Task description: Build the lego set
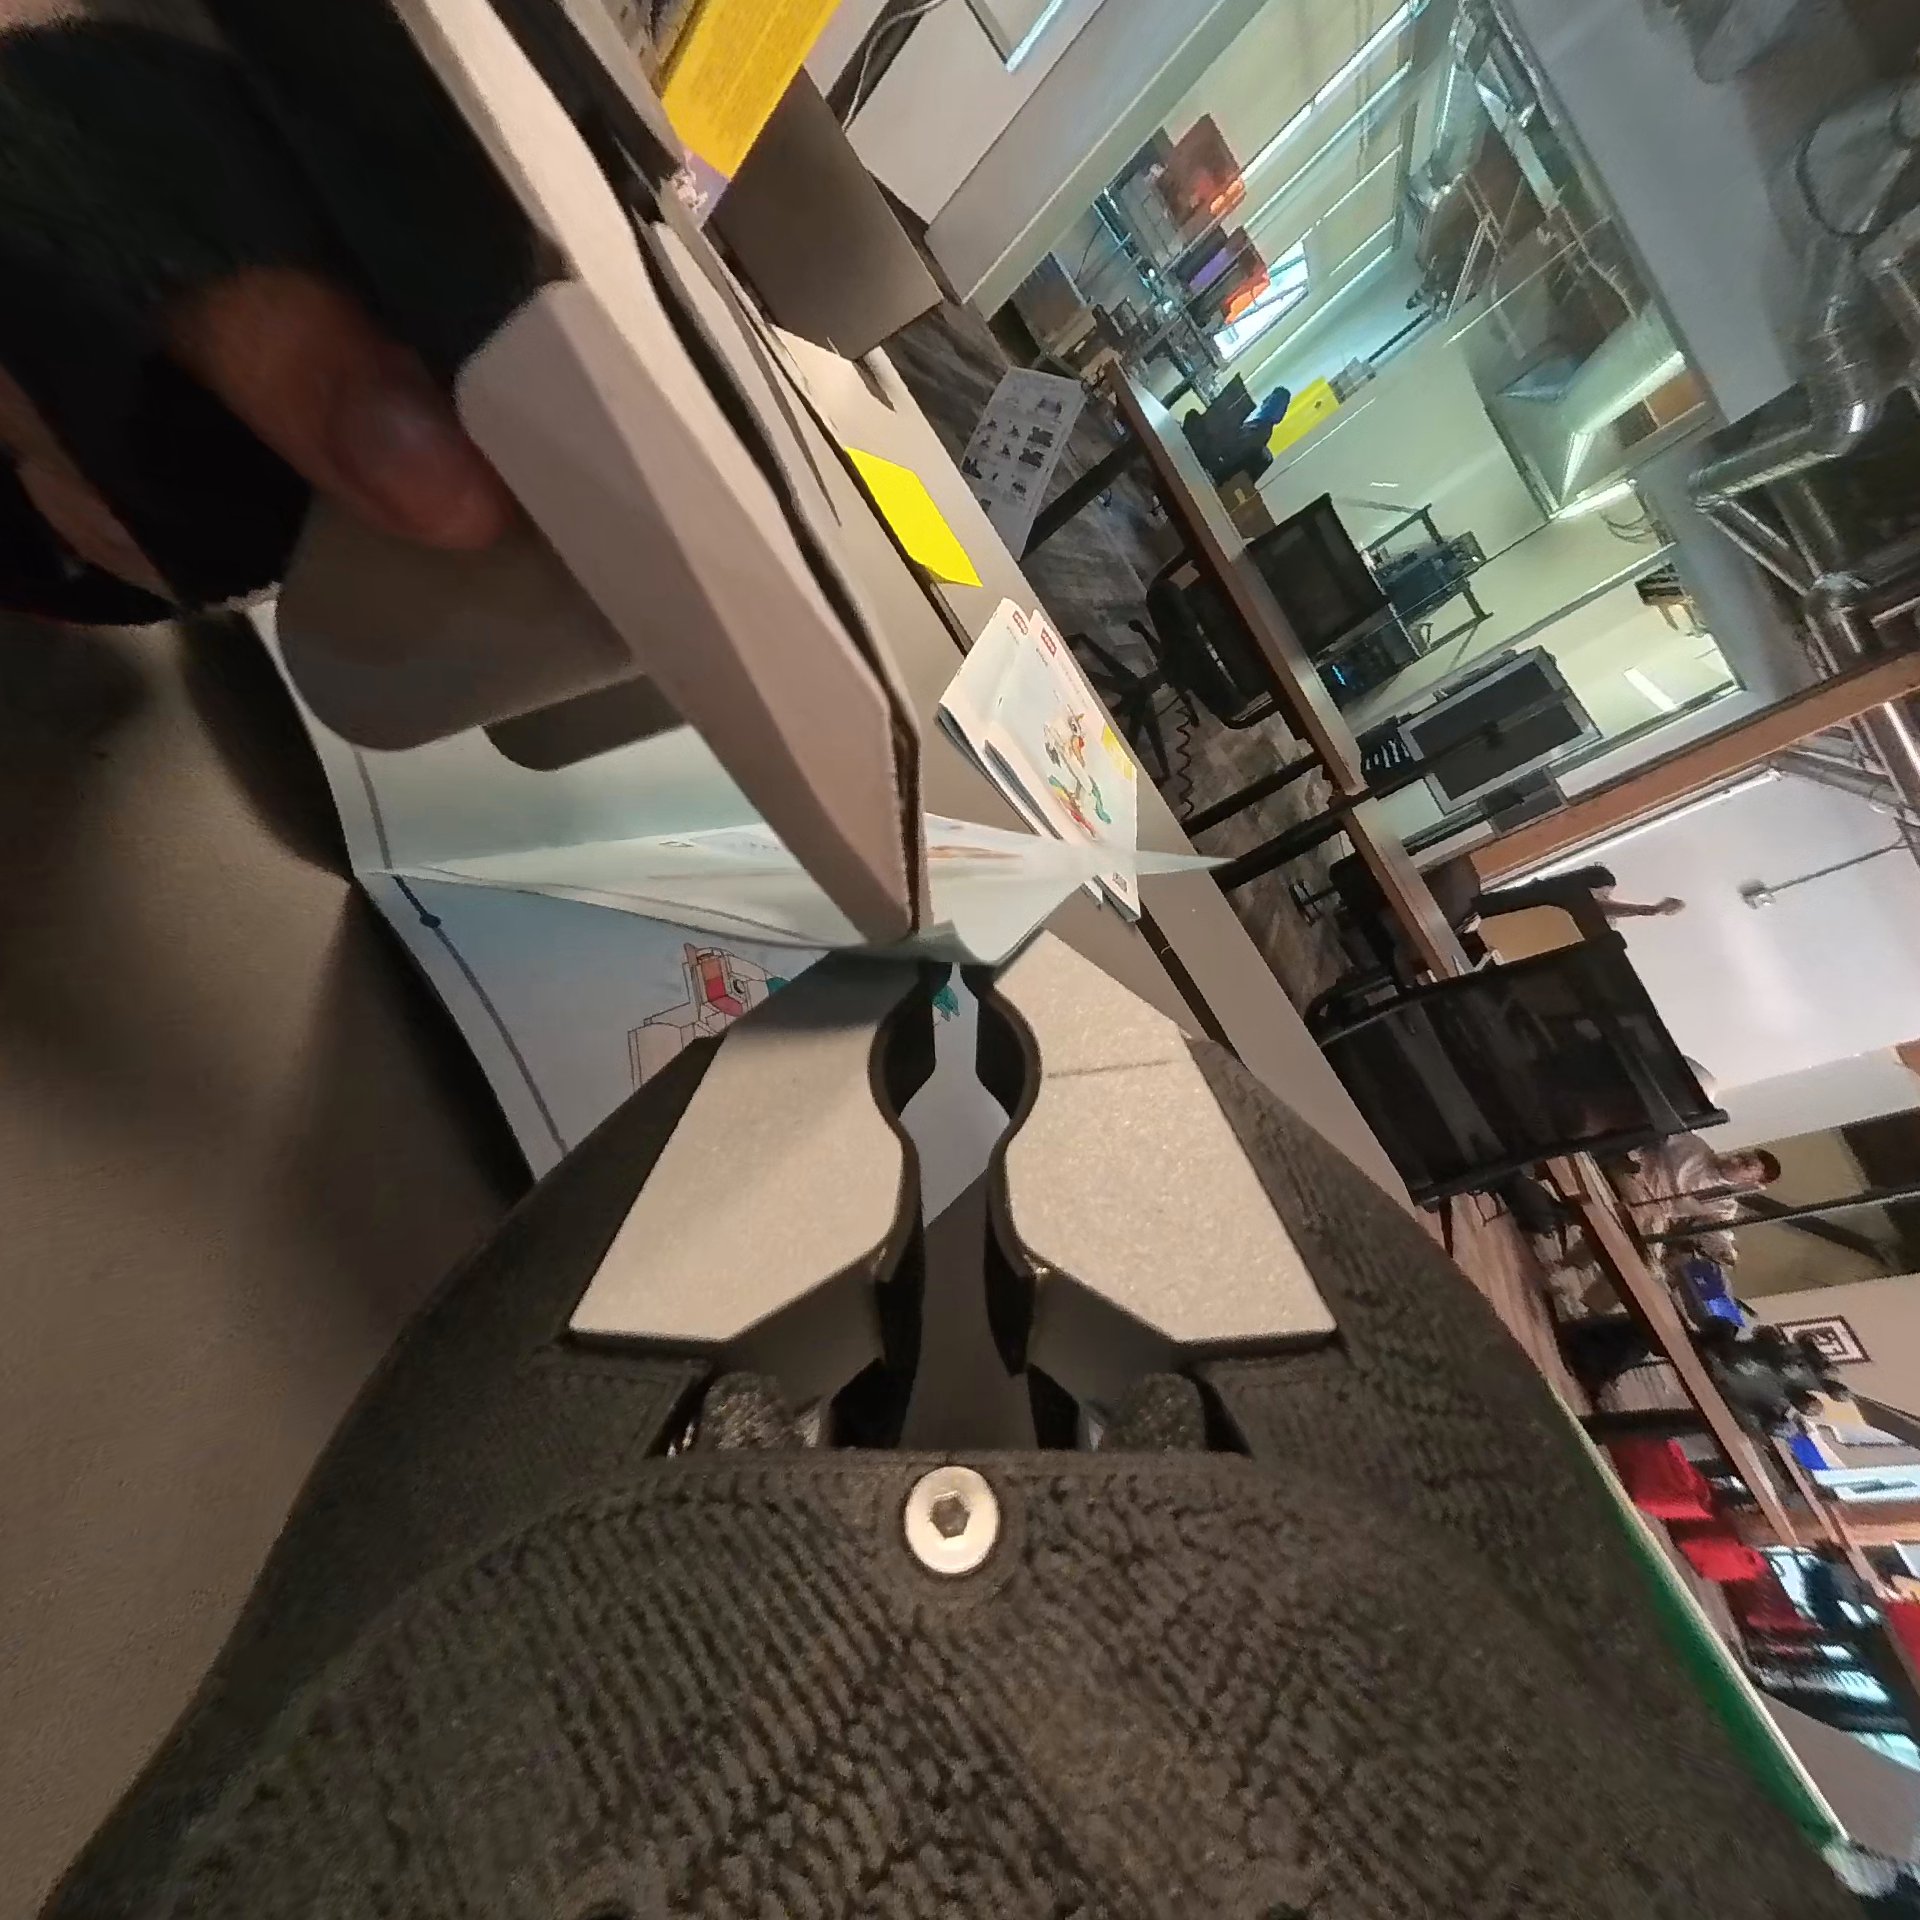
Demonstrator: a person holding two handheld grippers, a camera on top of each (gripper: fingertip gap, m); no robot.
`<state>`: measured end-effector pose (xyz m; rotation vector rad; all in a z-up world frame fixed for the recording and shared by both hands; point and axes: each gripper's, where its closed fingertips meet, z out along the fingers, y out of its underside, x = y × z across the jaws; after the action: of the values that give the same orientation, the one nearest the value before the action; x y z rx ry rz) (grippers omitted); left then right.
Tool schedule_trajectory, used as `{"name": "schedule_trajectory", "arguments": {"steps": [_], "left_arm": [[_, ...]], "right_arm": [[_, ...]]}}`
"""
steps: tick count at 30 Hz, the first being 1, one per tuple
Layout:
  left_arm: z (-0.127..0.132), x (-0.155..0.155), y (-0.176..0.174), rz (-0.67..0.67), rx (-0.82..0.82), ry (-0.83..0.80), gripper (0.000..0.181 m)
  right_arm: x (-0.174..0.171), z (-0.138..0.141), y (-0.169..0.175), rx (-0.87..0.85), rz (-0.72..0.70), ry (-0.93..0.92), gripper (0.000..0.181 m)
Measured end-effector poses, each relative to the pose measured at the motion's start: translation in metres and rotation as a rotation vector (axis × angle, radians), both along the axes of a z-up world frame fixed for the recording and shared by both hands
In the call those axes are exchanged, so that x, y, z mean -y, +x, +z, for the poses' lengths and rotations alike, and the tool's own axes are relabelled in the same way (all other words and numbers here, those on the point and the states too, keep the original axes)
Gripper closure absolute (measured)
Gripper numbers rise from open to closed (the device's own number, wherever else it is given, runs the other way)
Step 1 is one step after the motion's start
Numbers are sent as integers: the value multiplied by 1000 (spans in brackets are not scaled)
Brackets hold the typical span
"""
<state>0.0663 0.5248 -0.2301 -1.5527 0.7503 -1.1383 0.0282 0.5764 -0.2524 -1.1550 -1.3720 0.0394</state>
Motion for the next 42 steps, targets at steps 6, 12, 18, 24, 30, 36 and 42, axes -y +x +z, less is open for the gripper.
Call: {"name": "schedule_trajectory", "arguments": {"steps": [6,12,18,24,30,36,42], "left_arm": [[9,-1,-7,-2,85,-29,181],[14,0,-13,-15,144,-53,181],[17,3,-11,-70,216,-108,181],[15,5,-5,-111,230,-140,181],[13,-4,-13,-13,188,-123,181],[9,-13,-24,80,157,-127,181],[10,-3,-32,107,141,-116,181]], "right_arm": [[-3,1,3,-11,-10,-2,181],[-6,1,4,-13,-16,-6,181],[-4,0,3,-15,-2,-5,181],[5,2,-3,-28,41,9,181],[-4,2,3,-33,-1,-11,181],[-28,-3,21,12,-109,-32,180],[-48,29,53,-52,-211,38,181]]}}
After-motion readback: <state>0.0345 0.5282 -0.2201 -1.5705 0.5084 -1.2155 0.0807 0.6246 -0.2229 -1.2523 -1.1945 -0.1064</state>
